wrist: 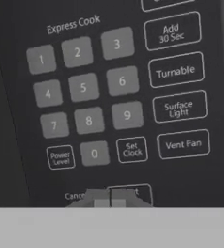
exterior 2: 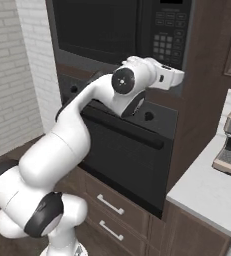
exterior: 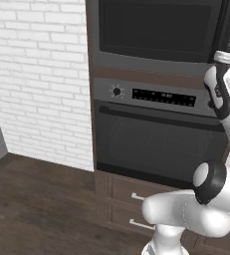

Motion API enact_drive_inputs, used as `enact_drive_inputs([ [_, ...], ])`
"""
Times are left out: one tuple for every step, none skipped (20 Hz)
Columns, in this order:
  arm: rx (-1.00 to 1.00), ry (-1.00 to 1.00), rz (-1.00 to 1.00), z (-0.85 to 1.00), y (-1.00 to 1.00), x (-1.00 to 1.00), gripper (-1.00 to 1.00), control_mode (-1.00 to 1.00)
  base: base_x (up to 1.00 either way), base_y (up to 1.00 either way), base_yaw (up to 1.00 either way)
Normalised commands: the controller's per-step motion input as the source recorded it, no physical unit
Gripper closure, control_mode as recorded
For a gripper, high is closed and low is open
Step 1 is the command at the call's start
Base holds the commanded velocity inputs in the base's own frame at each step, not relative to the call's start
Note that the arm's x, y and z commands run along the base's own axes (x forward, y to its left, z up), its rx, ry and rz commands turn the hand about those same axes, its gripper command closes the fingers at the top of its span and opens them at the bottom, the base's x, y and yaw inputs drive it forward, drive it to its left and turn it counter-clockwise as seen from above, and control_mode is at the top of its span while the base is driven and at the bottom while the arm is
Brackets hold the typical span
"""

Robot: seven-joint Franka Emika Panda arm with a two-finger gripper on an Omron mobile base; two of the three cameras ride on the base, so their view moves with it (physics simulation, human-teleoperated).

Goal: Pick the onion from the sink and place it in the bowl. Then pick the bowl and place it in the microwave. Then close the microwave door and press the start button.

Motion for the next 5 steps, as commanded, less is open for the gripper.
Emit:
enact_drive_inputs([
  [0.00,-0.15,0.04,0.00,0.17,-1.00,1.00,-1.00,0.00,0.00,0.00],
  [0.00,-0.16,0.02,0.00,0.14,-1.00,1.00,-1.00,0.00,0.00,0.00],
  [0.00,-0.17,0.00,0.00,0.02,-1.00,1.00,-1.00,0.00,0.00,0.00],
  [0.00,-0.15,0.00,0.00,0.00,-0.92,1.00,-1.00,0.00,0.00,0.00],
  [0.00,-0.15,0.00,0.00,0.00,-0.86,1.00,-1.00,0.00,0.00,0.00],
])
